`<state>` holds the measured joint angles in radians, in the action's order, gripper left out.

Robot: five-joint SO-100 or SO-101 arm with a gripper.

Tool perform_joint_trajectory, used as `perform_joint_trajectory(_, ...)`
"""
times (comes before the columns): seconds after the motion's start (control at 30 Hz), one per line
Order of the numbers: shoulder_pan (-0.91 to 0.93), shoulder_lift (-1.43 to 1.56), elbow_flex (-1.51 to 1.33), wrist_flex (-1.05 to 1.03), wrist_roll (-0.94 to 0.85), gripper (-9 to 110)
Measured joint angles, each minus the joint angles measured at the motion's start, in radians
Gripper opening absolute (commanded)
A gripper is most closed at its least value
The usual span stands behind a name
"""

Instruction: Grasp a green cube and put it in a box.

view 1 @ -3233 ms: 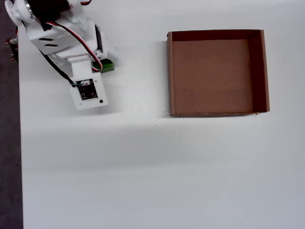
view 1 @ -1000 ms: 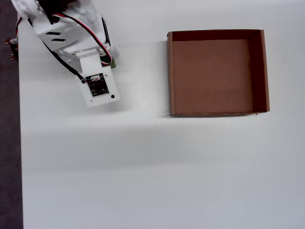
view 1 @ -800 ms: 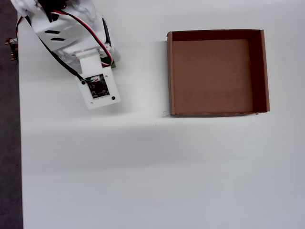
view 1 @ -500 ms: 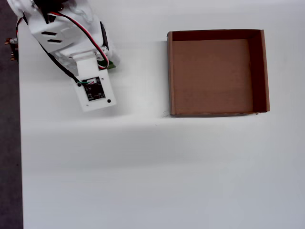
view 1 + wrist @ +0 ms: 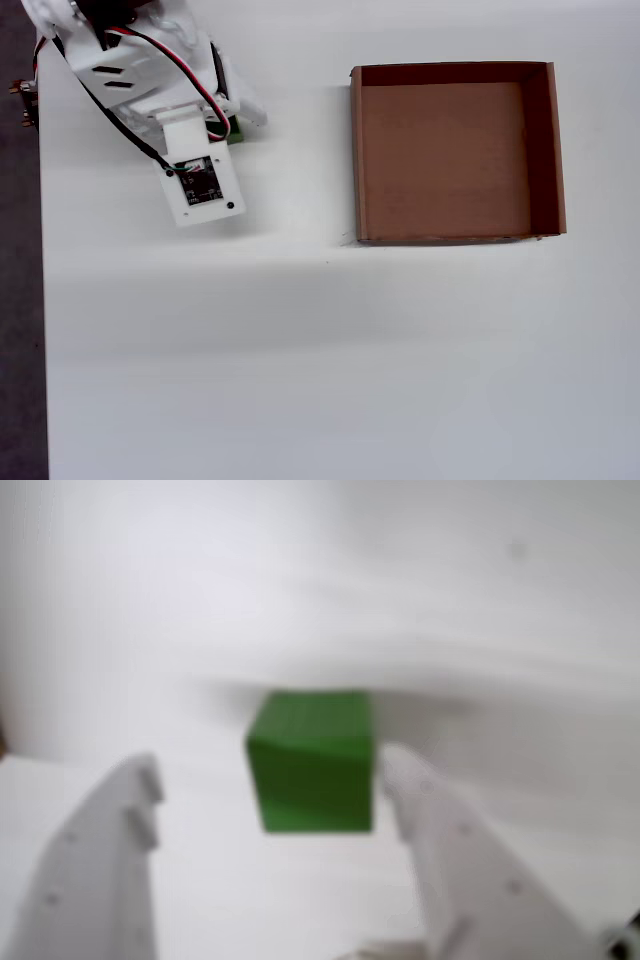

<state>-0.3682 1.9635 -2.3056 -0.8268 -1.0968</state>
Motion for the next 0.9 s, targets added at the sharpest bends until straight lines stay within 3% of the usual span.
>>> perform_joint_trajectory(0.53,0.021,-0.009,-0.069,0.094,0.000,30)
perform_joint_trajectory(0.9,0.021,-0.025,-0.089,0.123,0.000,23)
